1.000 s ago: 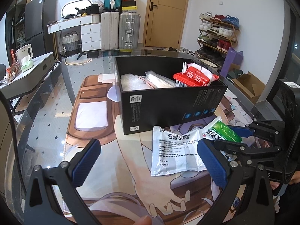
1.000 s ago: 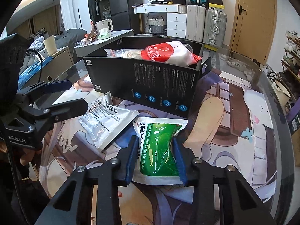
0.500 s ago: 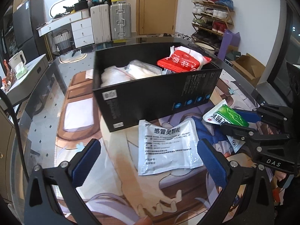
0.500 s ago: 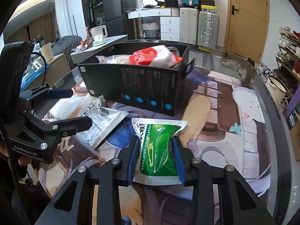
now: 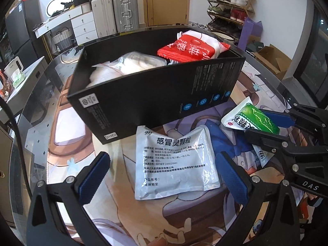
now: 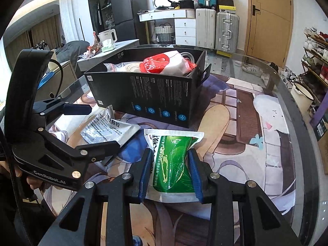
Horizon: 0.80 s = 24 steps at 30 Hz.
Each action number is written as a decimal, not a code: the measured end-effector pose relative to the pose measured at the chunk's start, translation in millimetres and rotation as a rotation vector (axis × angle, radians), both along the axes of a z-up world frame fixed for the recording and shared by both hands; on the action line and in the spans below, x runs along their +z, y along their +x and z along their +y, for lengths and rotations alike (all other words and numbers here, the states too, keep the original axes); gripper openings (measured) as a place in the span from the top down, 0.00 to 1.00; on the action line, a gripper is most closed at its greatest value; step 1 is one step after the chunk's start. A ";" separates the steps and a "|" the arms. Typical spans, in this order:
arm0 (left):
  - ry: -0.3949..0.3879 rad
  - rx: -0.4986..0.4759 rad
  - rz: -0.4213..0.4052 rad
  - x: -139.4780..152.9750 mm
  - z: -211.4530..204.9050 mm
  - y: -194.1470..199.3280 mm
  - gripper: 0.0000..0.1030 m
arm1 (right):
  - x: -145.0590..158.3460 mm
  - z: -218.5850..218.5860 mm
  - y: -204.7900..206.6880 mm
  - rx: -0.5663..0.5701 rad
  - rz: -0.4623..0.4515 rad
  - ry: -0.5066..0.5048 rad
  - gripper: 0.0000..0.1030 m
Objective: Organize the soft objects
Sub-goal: 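Grasp the white medicine sachet with left tool while right tool grasps the green sachet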
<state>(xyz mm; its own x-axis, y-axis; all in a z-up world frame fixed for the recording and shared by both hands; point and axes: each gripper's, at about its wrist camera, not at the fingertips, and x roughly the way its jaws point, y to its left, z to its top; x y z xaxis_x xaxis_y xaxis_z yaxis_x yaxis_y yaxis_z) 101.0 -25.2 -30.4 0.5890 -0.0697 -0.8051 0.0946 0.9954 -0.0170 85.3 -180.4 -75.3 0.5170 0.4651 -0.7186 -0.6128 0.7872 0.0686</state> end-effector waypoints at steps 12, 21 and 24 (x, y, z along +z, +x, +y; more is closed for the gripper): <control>0.004 -0.009 0.015 -3.0 -6.1 1.3 0.00 | -1.6 2.2 -0.6 0.004 0.004 -0.004 0.65; -0.006 -0.050 -0.030 0.4 -8.1 -8.8 0.28 | -0.9 1.9 -0.3 0.000 0.000 0.001 0.65; -0.011 -0.071 -0.045 2.4 -9.1 -13.3 0.41 | 0.1 2.5 -1.4 0.002 -0.004 0.003 0.65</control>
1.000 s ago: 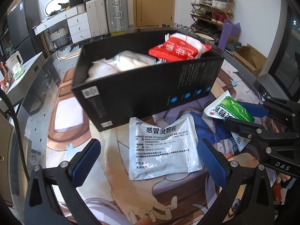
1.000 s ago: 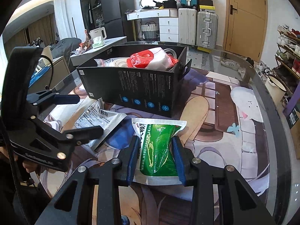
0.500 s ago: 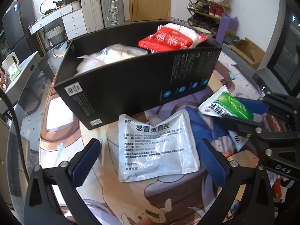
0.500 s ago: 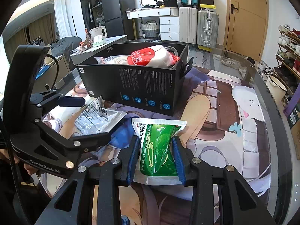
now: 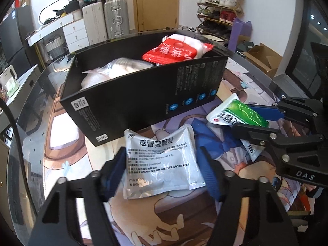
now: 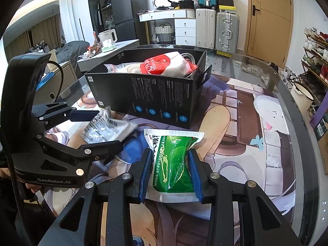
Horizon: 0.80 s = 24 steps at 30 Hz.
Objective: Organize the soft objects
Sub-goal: 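Grasp the white medicine sachet with left tool while right tool grasps the green sachet, then lower the white sachet into the box with left tool while right tool drops the green sachet in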
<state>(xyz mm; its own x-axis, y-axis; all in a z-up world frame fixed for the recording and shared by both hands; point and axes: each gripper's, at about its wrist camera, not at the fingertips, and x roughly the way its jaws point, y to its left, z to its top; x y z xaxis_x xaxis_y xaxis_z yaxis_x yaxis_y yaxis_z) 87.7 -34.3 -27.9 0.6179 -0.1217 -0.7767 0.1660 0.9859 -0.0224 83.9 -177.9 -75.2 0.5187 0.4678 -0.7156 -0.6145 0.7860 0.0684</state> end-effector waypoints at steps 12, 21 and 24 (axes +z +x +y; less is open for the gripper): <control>-0.083 0.031 -0.049 14.3 19.1 -23.9 0.52 | 13.8 -4.2 -5.9 -0.006 -0.038 0.028 0.65; -0.115 0.081 -0.157 47.2 37.4 -37.3 0.52 | 43.0 -4.4 -18.0 0.005 -0.107 0.051 0.65; -0.122 0.096 -0.187 57.8 43.8 -35.7 0.52 | 55.4 -2.8 -18.5 0.014 -0.119 0.060 0.65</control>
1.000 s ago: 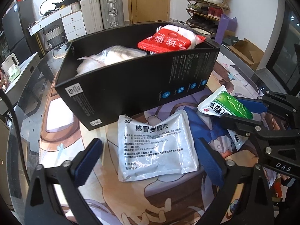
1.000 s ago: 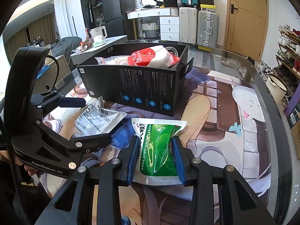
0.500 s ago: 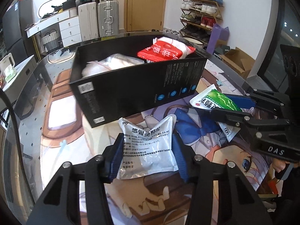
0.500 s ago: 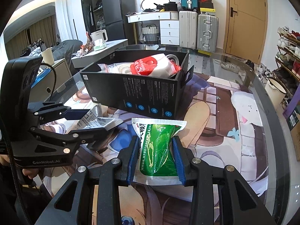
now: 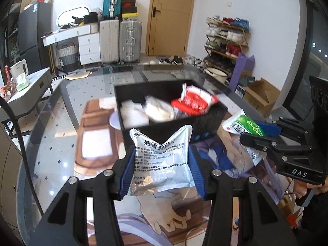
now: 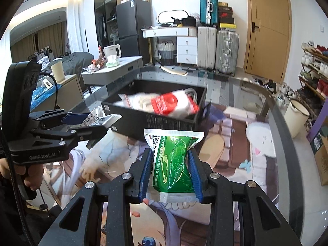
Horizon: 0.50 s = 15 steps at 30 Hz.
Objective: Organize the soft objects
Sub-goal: 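Lower the white sachet into the box with left tool while right tool drops the green sachet in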
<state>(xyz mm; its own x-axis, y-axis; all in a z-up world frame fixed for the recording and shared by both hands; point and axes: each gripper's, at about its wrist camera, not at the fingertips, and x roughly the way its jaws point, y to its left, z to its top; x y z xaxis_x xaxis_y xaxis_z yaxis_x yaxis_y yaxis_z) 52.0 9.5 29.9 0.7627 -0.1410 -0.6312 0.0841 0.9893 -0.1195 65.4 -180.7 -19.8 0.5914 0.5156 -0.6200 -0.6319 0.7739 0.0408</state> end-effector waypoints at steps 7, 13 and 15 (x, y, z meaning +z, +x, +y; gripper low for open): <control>0.021 0.012 -0.053 19.1 4.4 14.3 0.52 | 22.6 6.0 4.2 0.003 -0.046 0.007 0.65; 0.028 0.019 -0.072 29.1 10.1 30.9 0.52 | 38.0 12.9 13.0 0.004 -0.080 0.002 0.65; 0.032 0.020 -0.076 30.9 10.7 35.7 0.52 | 42.6 15.6 16.7 0.004 -0.090 0.001 0.65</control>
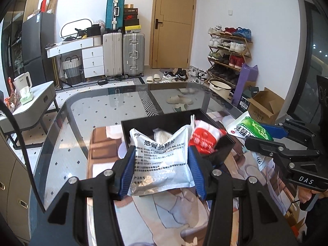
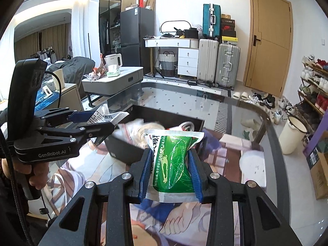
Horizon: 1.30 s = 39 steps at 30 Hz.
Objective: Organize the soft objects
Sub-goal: 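Lower the white sachet into the box with left tool while right tool drops the green sachet in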
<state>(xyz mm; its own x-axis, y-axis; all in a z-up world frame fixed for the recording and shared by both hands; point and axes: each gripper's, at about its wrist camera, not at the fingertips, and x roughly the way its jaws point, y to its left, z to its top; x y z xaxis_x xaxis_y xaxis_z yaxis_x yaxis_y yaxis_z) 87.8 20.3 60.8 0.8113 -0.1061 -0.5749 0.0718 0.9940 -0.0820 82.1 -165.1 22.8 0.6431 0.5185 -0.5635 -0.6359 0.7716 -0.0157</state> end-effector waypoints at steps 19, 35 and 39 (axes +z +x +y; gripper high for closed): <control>-0.006 0.002 0.009 -4.2 0.5 46.2 0.52 | 3.5 29.7 50.9 0.009 -0.028 -0.013 0.65; 0.031 0.013 0.048 -23.4 0.3 67.6 0.52 | -24.0 62.3 84.7 0.029 -0.004 -0.138 0.65; 0.027 0.013 0.054 -23.7 1.6 72.2 0.52 | -26.6 67.8 94.7 0.047 0.007 -0.146 0.65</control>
<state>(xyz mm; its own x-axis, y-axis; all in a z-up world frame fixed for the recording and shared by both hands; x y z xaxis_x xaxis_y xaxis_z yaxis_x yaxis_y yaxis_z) 160.0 21.9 37.1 0.7800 -0.0793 -0.6207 0.0548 0.9968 -0.0585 176.8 -97.3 -3.8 0.6159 0.4600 -0.6395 -0.6715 0.7311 -0.1209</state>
